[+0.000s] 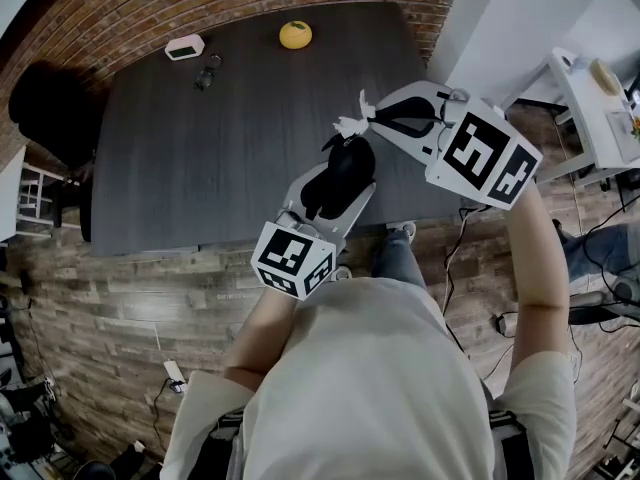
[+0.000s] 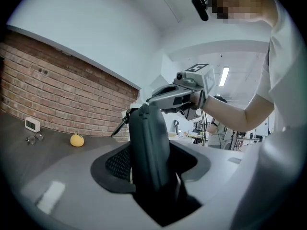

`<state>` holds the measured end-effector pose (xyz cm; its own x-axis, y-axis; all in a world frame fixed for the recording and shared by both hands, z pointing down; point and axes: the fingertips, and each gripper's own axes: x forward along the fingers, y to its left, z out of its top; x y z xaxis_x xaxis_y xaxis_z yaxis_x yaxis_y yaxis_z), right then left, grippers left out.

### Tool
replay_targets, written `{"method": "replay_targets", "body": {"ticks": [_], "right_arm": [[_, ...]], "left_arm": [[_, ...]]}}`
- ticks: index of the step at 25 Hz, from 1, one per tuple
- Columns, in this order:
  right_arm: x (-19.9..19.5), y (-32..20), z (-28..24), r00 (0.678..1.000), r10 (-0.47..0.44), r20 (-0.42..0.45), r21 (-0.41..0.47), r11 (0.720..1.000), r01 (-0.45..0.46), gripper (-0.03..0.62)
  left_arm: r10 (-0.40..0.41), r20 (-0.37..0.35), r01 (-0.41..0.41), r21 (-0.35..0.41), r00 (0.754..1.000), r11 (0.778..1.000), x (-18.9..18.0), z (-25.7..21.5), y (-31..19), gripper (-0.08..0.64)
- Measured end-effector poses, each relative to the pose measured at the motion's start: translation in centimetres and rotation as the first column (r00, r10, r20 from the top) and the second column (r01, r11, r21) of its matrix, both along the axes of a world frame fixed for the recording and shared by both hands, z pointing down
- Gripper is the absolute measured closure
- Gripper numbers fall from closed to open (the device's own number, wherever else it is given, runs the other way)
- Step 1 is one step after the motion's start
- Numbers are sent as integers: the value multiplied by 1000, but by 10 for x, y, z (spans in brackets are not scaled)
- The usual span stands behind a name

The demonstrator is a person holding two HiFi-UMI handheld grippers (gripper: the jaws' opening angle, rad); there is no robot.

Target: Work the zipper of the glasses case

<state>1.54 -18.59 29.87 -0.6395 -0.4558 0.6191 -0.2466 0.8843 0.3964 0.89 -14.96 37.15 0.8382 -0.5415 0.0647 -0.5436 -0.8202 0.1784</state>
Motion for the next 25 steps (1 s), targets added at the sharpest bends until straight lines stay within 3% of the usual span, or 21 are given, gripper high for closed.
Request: {"method": "replay_targets", "body": {"ticks": [6,10,16,23,25], "right_arm": [[6,-3,-9,1000,27,1,45,999,-27,586],[-4,-3,-30,998,18,61,123,992,-25,586],[-26,11,-50,984,-76,161,117,991,58,586],[-27,13,-62,973,-82,215,100,993,62,586],[-25,13,-65,974,-79,210,102,993,59,586]], "left_arm": [[41,-31,-41,24,999,999,3,-7,5,319],[100,-130,-103,-12,986,995,6,-14,8,304],[178,-194,-192,-55,965,980,22,-19,12,290],[249,-227,-275,-91,942,957,29,-20,21,255],[242,-228,-267,-85,943,960,30,-21,22,282]]}}
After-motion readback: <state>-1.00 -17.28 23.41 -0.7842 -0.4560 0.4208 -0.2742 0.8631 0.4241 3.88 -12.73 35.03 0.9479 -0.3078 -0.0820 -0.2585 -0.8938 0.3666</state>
